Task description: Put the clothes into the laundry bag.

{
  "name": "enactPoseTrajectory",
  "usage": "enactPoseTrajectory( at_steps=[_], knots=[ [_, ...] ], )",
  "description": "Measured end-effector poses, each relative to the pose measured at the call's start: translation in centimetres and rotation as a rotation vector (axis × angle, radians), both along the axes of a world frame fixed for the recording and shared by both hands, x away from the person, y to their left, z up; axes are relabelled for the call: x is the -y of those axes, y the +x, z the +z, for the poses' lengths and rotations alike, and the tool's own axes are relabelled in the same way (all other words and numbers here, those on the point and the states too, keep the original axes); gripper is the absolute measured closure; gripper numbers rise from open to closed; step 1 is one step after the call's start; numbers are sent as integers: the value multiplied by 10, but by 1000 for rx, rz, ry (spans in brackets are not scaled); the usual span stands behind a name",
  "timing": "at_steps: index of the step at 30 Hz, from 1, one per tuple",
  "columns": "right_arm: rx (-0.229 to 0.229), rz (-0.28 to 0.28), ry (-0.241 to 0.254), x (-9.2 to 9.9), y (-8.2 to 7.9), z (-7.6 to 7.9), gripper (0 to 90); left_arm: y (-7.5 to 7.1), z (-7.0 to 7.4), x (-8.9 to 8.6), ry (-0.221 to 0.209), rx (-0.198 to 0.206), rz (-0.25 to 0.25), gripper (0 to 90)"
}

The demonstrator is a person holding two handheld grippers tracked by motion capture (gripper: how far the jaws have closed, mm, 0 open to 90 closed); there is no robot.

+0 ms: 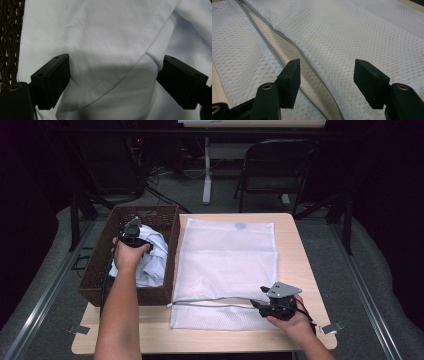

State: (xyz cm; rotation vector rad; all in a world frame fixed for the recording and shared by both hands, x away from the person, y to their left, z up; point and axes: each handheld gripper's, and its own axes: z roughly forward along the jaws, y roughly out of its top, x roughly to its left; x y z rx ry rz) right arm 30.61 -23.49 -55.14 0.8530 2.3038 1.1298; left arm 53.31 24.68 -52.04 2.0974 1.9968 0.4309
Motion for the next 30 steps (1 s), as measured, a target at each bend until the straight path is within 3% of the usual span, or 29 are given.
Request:
enactPoseTrajectory(
  at_steps=[4, 7, 30],
  knots=[
    [-2, -1, 0, 0, 0, 0, 385, 0, -1, -3, -14, -5, 6, 118],
    [0, 1, 0, 0, -1, 0, 384, 0, -4, -6, -17, -36, 4, 87],
    [-8, 3, -9, -2, -1, -2, 382, 2, -22, -8, -39, -68, 28, 0]
  ],
)
